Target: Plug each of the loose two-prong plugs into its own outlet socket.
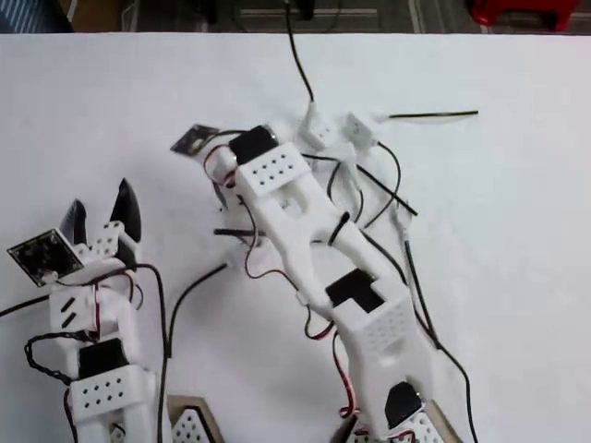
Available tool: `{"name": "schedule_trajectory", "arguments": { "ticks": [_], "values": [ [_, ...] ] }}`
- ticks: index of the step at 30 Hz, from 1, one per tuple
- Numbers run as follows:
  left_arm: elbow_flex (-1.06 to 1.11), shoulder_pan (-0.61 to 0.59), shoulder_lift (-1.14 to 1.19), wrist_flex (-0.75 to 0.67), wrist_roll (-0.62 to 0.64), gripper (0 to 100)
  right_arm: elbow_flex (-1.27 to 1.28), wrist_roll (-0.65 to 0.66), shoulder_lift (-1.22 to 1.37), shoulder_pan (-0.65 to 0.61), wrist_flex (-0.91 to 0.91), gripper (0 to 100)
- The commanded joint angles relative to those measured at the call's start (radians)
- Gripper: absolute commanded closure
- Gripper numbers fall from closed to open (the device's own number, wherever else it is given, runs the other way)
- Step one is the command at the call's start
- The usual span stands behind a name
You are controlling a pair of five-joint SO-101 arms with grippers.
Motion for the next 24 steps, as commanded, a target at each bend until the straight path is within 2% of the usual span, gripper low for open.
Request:
{"name": "schedule_trajectory", "arguments": {
  "ticks": [1,19,24],
  "values": [
    [-0.008,0.010,-0.004,0.000,-0.011,74,0.005,-0.029,-0.013,0.002,0.008,97.9],
    [-0.008,0.010,-0.005,0.000,-0.011,74,-0.005,-0.023,0.088,0.028,-0.053,97.9],
    [-0.008,0.010,-0.005,0.000,-0.011,74,-0.104,-0.023,0.091,0.059,-0.004,97.9]
  ]
}}
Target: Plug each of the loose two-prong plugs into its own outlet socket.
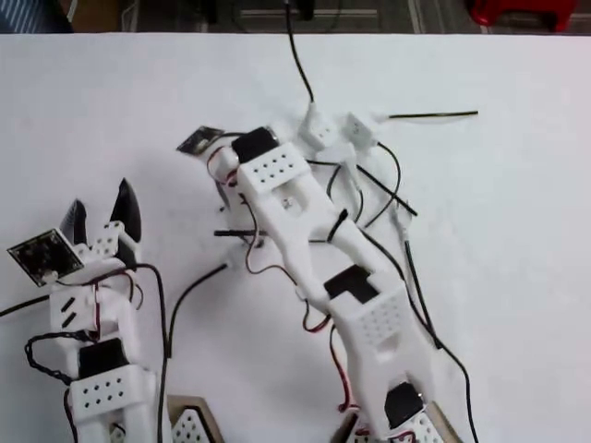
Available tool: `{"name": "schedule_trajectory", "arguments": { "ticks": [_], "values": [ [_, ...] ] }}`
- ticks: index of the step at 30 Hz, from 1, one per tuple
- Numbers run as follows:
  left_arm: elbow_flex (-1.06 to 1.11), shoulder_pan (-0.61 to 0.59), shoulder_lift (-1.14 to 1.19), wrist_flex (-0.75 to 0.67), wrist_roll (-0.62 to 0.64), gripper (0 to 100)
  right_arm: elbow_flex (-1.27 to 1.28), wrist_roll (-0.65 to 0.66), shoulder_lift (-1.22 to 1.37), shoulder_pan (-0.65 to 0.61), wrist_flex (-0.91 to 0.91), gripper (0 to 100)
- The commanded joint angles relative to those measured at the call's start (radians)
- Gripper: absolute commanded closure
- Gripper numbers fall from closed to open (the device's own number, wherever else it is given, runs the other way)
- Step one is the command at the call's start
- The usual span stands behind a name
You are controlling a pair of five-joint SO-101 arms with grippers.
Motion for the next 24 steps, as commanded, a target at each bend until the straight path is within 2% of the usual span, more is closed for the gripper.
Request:
{"name": "schedule_trajectory", "arguments": {
  "ticks": [1,7,24],
  "values": [
    [-0.008,0.010,-0.005,0.000,-0.011,74,-0.077,-0.003,-0.001,0.042,0.019,97.9],
    [-0.008,0.010,-0.005,0.000,-0.011,74,-0.069,-0.003,0.025,0.062,0.021,97.9],
    [-0.008,0.010,-0.005,0.000,-0.011,74,-0.068,-0.015,0.208,-0.036,0.024,97.9]
  ]
}}
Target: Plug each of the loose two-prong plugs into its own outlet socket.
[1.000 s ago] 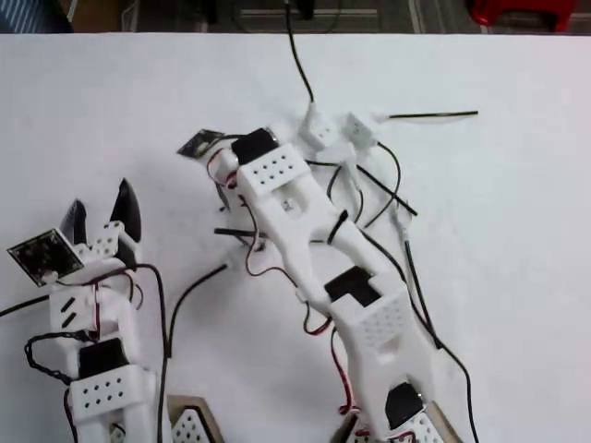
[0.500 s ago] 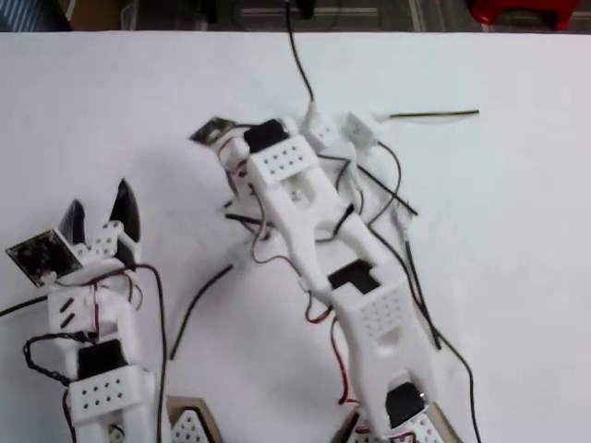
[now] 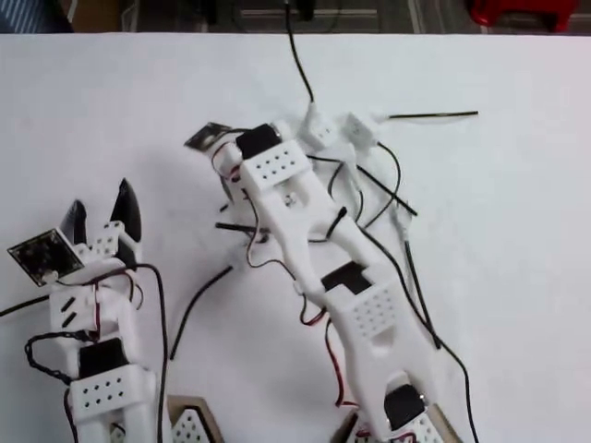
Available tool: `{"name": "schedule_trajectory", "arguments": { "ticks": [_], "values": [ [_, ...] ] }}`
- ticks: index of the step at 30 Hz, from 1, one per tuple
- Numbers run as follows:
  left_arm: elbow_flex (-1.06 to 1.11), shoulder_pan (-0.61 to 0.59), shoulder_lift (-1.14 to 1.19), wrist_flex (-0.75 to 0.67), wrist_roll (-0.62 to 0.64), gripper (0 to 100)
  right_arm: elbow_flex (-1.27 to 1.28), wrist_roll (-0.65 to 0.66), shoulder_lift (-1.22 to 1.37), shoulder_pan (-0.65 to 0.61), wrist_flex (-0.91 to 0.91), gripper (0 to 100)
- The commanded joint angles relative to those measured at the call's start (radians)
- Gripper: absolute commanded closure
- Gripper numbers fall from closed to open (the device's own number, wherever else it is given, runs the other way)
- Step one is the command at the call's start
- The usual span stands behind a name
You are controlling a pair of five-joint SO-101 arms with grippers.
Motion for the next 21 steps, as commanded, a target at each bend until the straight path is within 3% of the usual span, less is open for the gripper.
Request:
{"name": "schedule_trajectory", "arguments": {
  "ticks": [1,12,21],
  "values": [
    [-0.008,0.010,-0.005,0.000,-0.011,74,0.005,-0.021,0.074,-0.048,0.002,97.9],
    [-0.008,0.010,-0.007,0.002,-0.011,74,-0.114,-0.046,0.228,-0.064,0.004,97.9],
    [-0.008,0.010,-0.007,0.003,-0.011,74,-0.018,-0.005,0.219,-0.077,0.013,97.5]
  ]
}}
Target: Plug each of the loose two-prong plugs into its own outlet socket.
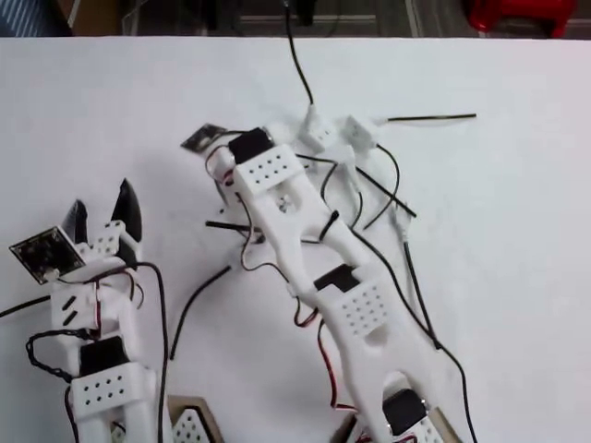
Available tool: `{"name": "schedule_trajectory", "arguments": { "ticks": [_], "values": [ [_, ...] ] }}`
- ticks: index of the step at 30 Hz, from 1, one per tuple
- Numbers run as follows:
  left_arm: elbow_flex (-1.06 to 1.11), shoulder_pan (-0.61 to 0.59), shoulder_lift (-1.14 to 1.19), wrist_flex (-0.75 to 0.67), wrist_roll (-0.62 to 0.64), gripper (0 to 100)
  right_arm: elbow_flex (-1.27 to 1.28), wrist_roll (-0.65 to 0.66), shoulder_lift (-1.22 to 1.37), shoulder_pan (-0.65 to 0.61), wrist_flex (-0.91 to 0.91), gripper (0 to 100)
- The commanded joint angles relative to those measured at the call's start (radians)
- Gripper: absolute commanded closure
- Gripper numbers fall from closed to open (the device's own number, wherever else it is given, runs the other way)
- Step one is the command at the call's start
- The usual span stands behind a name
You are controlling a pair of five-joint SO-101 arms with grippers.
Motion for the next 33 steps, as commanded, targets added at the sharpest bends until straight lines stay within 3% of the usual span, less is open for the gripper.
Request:
{"name": "schedule_trajectory", "arguments": {
  "ticks": [1,8,16,28,33],
  "values": [
    [-0.008,0.010,-0.007,0.003,-0.011,74,0.086,0.021,0.071,-0.050,0.002,97.5],
    [-0.008,0.010,-0.007,0.003,-0.011,74,0.146,0.051,0.065,-0.048,0.005,97.4],
    [-0.008,0.010,-0.007,0.003,-0.011,74,0.440,0.066,-0.054,-0.048,0.002,97.8],
    [-0.008,0.010,-0.007,0.005,-0.011,74,0.371,0.066,-0.213,-0.015,0.002,97.2],
    [-0.008,0.010,-0.007,0.003,-0.011,74,0.370,0.064,-0.398,-0.005,0.001,84.1]
  ]
}}
